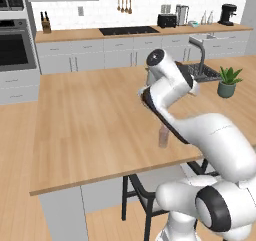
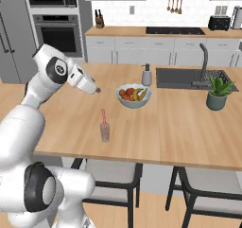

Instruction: Take a straw from the drawer in front and place it inside the glass cup on the dining counter.

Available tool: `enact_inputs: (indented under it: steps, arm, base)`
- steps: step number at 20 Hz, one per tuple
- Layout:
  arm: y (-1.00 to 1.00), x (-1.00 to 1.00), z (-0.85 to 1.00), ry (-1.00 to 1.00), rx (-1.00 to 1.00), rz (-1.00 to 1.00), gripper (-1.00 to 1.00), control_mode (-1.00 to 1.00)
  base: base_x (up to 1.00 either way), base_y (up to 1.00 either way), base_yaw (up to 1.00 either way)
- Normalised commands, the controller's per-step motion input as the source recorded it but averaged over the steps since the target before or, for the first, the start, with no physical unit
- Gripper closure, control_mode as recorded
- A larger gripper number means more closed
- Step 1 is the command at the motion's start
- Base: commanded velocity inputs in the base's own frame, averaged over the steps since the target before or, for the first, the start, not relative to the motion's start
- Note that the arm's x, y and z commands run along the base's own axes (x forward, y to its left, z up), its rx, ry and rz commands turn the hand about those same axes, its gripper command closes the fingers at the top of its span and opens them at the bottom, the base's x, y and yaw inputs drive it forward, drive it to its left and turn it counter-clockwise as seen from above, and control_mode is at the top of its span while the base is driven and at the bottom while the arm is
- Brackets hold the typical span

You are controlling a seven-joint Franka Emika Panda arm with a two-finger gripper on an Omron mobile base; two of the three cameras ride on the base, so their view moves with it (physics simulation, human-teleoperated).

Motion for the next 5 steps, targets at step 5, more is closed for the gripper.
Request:
enact_inputs:
  steps: [5]
  arm:
    - [-0.01, -0.71, 0.00, 0.80, 0.52, 0.40, -1.00, -1.00]
  base:
    - [0.00, 0.00, 0.00]
